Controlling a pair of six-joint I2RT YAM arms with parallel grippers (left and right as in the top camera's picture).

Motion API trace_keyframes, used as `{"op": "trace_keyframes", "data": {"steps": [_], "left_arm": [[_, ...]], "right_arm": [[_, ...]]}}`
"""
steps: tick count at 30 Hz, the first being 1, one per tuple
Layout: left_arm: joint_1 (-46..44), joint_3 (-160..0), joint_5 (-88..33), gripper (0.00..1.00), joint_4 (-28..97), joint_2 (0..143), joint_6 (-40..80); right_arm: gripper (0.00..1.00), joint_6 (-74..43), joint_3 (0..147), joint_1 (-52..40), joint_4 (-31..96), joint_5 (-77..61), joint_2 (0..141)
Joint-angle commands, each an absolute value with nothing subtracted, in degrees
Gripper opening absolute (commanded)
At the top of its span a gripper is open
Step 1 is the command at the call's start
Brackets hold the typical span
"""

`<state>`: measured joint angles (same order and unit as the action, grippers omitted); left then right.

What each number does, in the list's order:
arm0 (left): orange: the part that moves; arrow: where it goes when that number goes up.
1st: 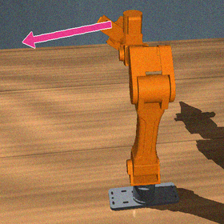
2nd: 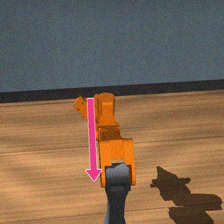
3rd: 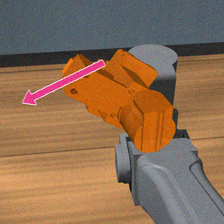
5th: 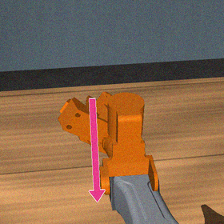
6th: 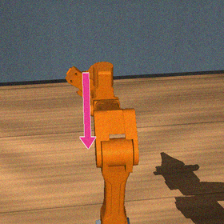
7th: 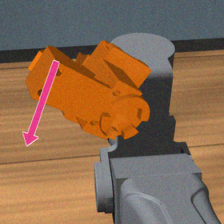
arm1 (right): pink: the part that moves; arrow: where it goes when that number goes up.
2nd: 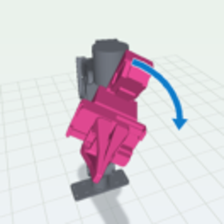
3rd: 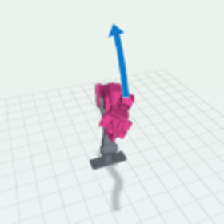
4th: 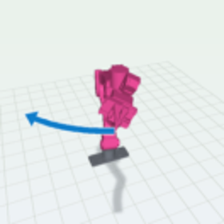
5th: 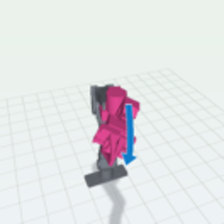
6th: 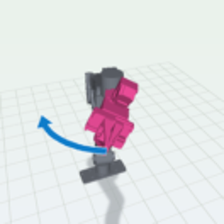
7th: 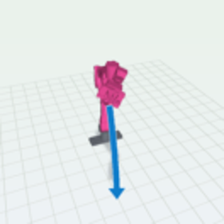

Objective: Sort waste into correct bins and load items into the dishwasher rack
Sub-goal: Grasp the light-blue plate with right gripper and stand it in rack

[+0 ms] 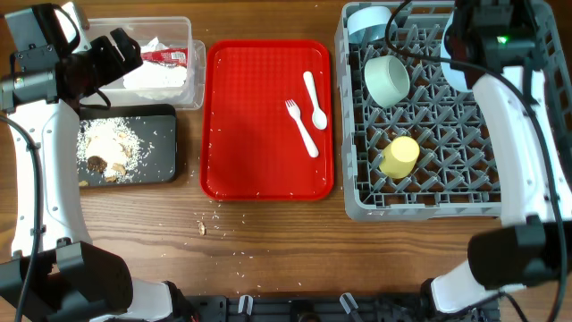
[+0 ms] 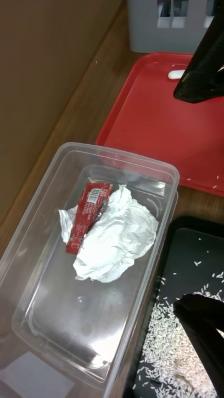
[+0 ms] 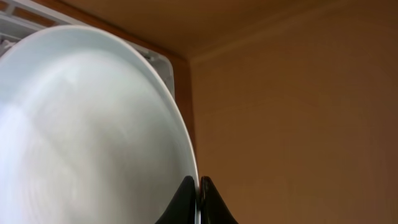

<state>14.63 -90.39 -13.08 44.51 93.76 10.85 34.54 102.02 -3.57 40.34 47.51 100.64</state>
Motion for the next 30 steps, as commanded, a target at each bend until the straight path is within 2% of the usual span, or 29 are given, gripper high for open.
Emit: {"op": "trace_keyframes", "data": {"steps": [1,8,9,10,13,14,15,18,19,20,21,24,27,30], "left_arm": [[14.92,-90.98,-12.51,1.0,44.49,93.51,11.16],[14.92,-90.98,-12.51,1.0,44.49,93.51,11.16],[14.92,-90.98,-12.53,1.0,44.49,93.54,11.16],[14.92,-90.98,-12.51,1.0,44.49,93.51,11.16],[14.92,-90.98,-12.51,1.0,44.49,93.54,11.16],[14.92,-90.98,-12.51,1.0,44.49,93.54,11.16],[14.92,-90.98,-12.51,1.0,44.49,93.51,11.16],[14.92,-90.98,-12.53,1.0,44.49,93.54,11.16],[14.92,-90.98,-12.53,1.0,44.49,93.54,11.16],[14.92,-90.98,-12.51,1.0,44.49,93.54,11.16],[14.92,-90.98,-12.53,1.0,44.49,93.54,11.16],[14.92,-90.98,-12.51,1.0,44.49,93.54,11.16],[14.92,-90.98,-12.51,1.0,44.49,93.54,11.16],[14.92,-90.98,-12.51,1.0,44.51,93.54,11.16]], "right_arm": [[0.04,42.44,101.71,-2.98,37.34,43.94,106.13],[0.05,40.56,101.71,-3.03,36.56,38.5,113.75],[0.19,37.47,101.71,-3.03,36.6,36.25,113.8],[0.48,33.47,101.73,-3.03,36.75,33.67,113.36],[0.7,28.86,102.65,-3.03,39.4,28.03,108.86],[0.75,26.72,103.39,-3.03,40.75,23.9,106.91],[0.85,23.73,103.72,-3.03,41.25,18.83,105.03],[0.84,8.51,103.66,-3.03,40.71,-18.83,100.12],[0.77,5.19,103.15,-3.27,38.65,-33.41,100.55],[0.73,3.18,102.3,-4.4,36.71,-38.44,101.38],[0.73,2.92,101.69,-6.26,36.01,-38.59,102.43],[0.73,2.9,101.6,-17.26,39.57,-21.02,109.69],[0.73,3.29,101.6,-23.99,43.24,-9.91,116.66],[0.72,3.46,101.6,-25.26,43.81,-6.87,123.72]]}}
